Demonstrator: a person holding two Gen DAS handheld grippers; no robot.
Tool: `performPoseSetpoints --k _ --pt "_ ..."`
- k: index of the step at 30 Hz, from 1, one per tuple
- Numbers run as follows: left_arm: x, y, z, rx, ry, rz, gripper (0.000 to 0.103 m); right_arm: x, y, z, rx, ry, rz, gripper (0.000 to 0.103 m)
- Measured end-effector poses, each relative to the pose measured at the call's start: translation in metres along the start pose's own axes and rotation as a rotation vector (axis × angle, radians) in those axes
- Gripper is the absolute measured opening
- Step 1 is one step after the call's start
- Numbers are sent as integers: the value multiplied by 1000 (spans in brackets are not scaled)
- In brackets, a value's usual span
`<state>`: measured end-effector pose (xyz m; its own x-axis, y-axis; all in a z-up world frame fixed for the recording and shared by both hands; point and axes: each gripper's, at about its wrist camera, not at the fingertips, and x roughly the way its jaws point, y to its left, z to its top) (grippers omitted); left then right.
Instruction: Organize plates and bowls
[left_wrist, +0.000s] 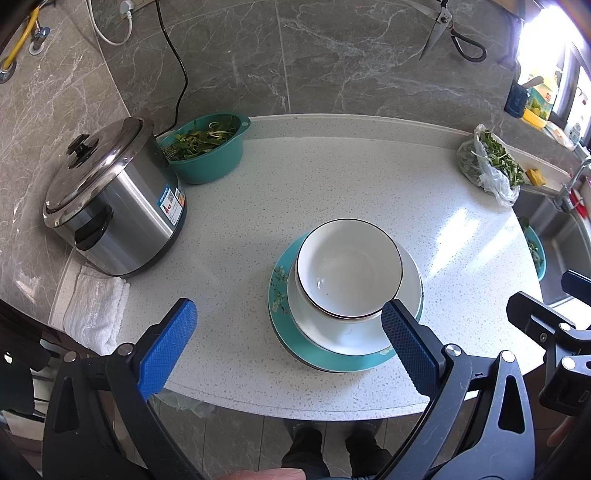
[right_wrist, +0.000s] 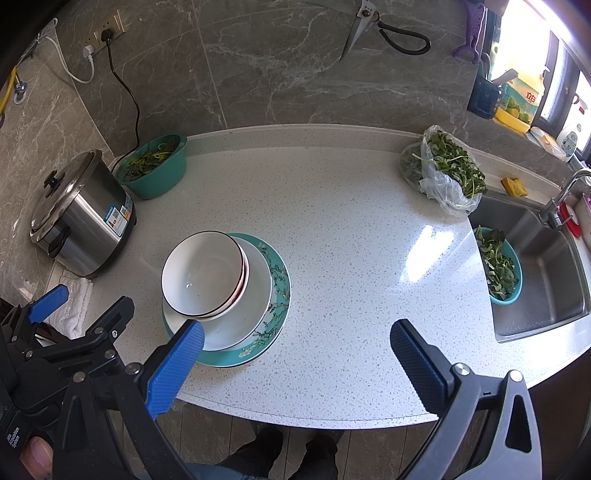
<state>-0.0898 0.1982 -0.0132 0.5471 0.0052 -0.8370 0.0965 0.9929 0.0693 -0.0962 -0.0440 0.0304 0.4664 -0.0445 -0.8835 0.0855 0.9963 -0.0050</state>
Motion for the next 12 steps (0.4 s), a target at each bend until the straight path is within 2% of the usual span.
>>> performPoseSetpoints --k 12 --pt "1 1 2 3 -25 1 102 1 3 -4 -3 4 3 103"
